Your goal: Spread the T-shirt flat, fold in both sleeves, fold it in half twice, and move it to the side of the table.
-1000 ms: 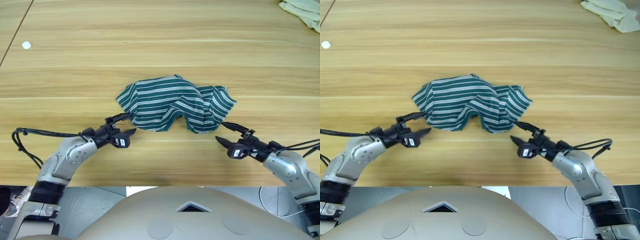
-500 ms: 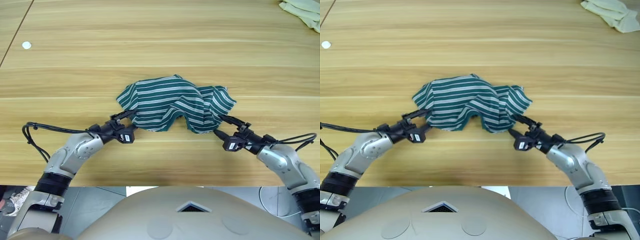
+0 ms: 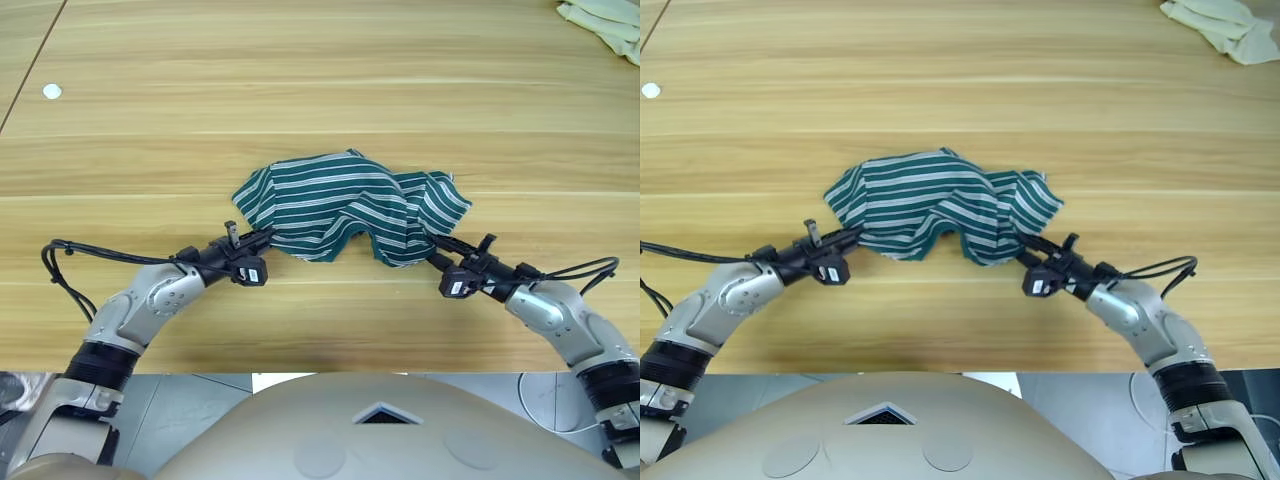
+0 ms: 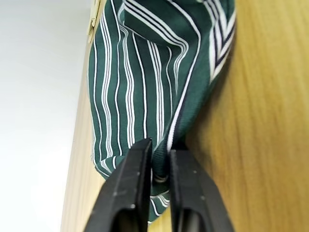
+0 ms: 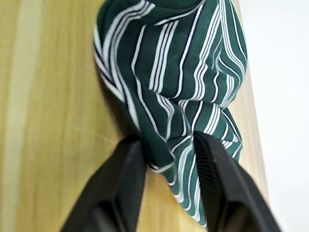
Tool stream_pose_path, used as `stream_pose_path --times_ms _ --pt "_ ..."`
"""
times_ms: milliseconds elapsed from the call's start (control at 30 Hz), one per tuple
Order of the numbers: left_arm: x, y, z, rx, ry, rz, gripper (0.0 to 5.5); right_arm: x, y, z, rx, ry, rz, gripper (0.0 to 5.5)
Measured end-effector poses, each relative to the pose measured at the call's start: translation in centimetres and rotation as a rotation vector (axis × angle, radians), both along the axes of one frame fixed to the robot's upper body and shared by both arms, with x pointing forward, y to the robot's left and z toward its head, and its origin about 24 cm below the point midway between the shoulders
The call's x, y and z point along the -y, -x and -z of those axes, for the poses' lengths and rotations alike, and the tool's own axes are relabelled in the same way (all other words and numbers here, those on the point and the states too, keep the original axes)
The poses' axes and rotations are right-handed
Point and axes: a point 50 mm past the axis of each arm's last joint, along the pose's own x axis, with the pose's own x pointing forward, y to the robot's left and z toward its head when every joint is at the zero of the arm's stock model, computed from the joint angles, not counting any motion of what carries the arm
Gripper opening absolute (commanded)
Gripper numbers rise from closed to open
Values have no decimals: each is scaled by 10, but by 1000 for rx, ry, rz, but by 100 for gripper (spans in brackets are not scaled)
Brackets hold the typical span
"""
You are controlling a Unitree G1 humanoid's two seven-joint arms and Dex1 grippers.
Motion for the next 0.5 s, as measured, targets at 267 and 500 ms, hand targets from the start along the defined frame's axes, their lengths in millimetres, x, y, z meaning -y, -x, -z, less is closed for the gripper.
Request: stream_pose_path --times_ms 267,500 --pt "-1 -1 -1 1 18 -13 0 5 -5 2 32 -68 54 1" --pt "23 3 -20 -35 424 -10 0 23 8 -30 106 -267 130 1"
